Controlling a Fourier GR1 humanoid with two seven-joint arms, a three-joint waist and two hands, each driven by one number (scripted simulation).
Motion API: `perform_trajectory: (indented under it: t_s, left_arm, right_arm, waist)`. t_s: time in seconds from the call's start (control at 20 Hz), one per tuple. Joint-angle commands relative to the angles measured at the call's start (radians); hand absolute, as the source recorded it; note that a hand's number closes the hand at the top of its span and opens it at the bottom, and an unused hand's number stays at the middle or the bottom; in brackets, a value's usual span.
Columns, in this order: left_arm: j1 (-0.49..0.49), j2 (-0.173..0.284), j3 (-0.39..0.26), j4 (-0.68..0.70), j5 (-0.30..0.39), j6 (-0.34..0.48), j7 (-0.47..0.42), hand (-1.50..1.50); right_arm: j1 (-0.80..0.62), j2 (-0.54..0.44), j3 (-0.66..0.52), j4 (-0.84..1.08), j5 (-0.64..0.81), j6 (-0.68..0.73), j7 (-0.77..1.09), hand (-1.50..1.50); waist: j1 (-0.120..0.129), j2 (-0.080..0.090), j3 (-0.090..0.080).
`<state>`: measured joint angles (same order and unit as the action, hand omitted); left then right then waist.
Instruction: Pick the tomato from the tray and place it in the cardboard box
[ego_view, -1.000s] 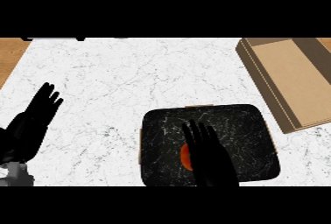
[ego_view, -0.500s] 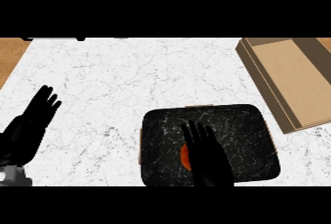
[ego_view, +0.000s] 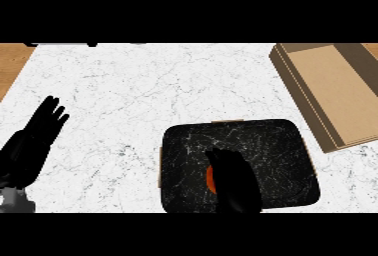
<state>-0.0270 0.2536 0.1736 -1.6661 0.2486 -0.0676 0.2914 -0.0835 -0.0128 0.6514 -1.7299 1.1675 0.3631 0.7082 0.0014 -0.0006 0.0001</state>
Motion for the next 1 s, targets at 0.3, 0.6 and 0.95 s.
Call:
perform_trajectory:
  t_s: [0.3, 0.6, 0.95]
  left_arm:
    - [0.016, -0.019, 0.027, -0.025, -0.003, -0.031, -0.001, 0.00]
    - [0.011, -0.037, 0.012, -0.021, -0.029, -0.026, -0.002, 0.00]
    - [-0.046, -0.032, -0.007, 0.014, -0.022, -0.041, 0.001, 0.00]
  right_arm:
    - [-0.028, -0.001, -0.009, 0.057, 0.059, -0.085, -0.132, 1.50]
    - [-0.150, 0.012, -0.168, 0.170, -0.013, -0.060, -0.163, 1.50]
    - [-0.489, -0.063, -0.647, 0.526, -0.146, -0.008, -0.072, 1.50]
  waist:
    - [0.000, 0.000, 0.000]
    - [0.004, 0.002, 0.000]
    - [0.046, 0.030, 0.001]
